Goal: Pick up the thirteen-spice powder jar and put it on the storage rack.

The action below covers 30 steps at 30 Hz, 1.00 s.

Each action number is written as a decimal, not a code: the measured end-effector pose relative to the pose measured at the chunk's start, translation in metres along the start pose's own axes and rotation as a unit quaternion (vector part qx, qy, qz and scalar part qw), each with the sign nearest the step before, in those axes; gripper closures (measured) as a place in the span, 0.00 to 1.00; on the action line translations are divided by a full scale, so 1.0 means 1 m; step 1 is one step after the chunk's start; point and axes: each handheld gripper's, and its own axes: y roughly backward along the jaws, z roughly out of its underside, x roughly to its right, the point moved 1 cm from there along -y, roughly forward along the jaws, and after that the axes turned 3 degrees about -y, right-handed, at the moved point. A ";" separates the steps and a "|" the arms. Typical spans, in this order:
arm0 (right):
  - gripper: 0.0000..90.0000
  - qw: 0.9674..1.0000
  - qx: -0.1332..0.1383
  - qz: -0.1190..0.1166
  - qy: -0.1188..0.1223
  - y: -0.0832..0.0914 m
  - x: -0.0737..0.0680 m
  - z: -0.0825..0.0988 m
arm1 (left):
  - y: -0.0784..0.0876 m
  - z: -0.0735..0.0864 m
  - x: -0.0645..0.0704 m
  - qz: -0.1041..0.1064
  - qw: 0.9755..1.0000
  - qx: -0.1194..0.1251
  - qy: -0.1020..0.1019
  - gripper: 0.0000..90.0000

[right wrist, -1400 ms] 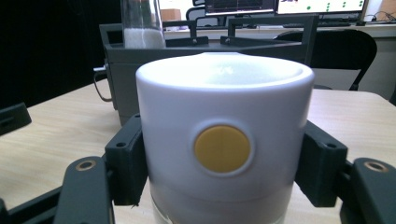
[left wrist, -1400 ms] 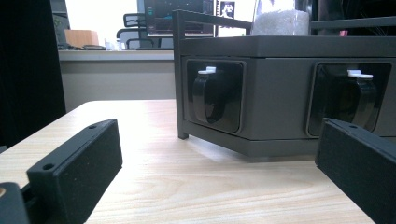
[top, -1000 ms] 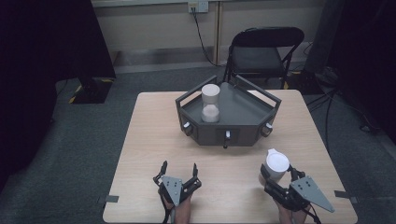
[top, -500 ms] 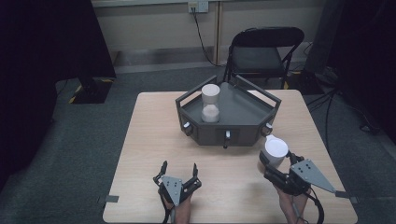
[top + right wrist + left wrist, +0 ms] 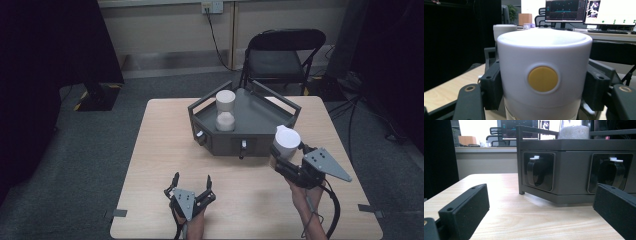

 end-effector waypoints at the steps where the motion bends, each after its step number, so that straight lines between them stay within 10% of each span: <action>1: 0.33 1.000 0.001 0.000 0.002 -0.003 0.000 -0.002 | 0.000 0.000 0.000 0.000 1.000 0.000 0.000 0.00; 30: 0.33 0.998 -0.003 0.056 0.041 -0.097 -0.020 -0.036 | 0.000 0.000 0.000 0.001 1.000 0.000 0.000 0.00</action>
